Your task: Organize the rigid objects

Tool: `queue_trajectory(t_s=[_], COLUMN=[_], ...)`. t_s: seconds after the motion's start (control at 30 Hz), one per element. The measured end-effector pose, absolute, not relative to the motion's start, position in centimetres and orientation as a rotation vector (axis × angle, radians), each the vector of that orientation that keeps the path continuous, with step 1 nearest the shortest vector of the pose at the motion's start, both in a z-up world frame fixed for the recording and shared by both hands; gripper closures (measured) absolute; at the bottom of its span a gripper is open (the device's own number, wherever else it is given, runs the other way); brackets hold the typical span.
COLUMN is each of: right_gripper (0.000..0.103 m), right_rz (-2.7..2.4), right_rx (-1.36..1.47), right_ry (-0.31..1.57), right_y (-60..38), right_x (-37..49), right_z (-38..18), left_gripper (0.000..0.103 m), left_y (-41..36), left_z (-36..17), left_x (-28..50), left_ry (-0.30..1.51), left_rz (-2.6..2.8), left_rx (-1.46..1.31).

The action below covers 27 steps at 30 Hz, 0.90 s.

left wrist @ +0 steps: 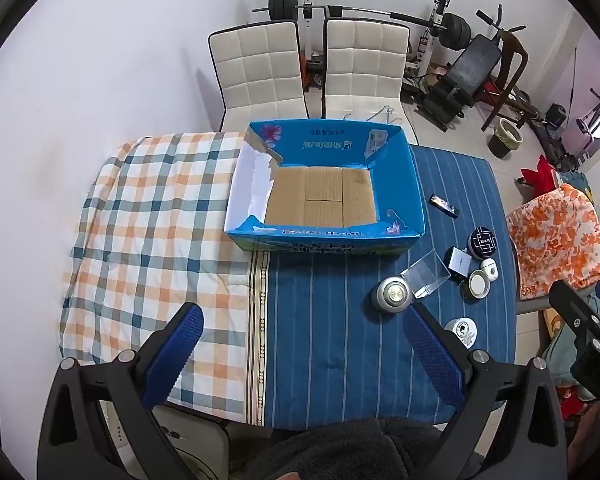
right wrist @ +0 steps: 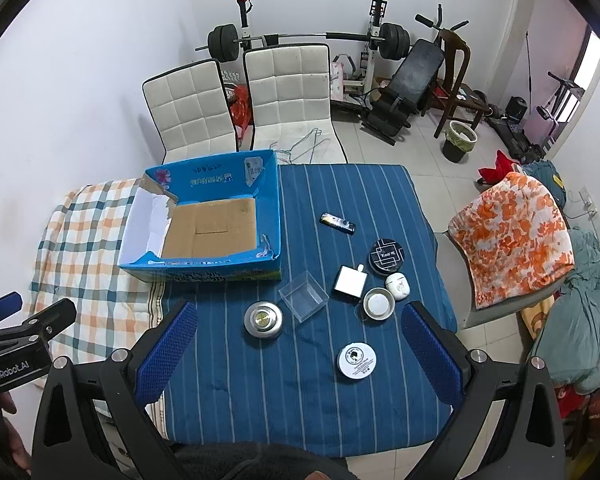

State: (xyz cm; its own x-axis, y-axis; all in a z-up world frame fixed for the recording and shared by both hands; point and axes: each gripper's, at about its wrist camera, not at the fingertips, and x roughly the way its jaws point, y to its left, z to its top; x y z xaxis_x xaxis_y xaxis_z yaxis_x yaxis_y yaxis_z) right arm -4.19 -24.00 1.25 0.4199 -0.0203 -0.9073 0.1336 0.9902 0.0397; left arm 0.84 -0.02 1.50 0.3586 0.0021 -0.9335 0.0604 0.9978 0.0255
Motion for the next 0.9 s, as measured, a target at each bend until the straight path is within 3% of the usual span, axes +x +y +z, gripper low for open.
queue_trajectory(t_s=[0.9], right_gripper=[0.000], right_rz=[-0.090], right_rx=[0.104], right_ry=[1.115], right_y=[-23.04], right_x=[-4.86], right_z=[1.83], left_gripper=[0.000], left_y=[0.15], left_z=[1.88], left_x=[0.64], left_ry=[1.197], left_rz=[-0.028], left_rx=[0.063])
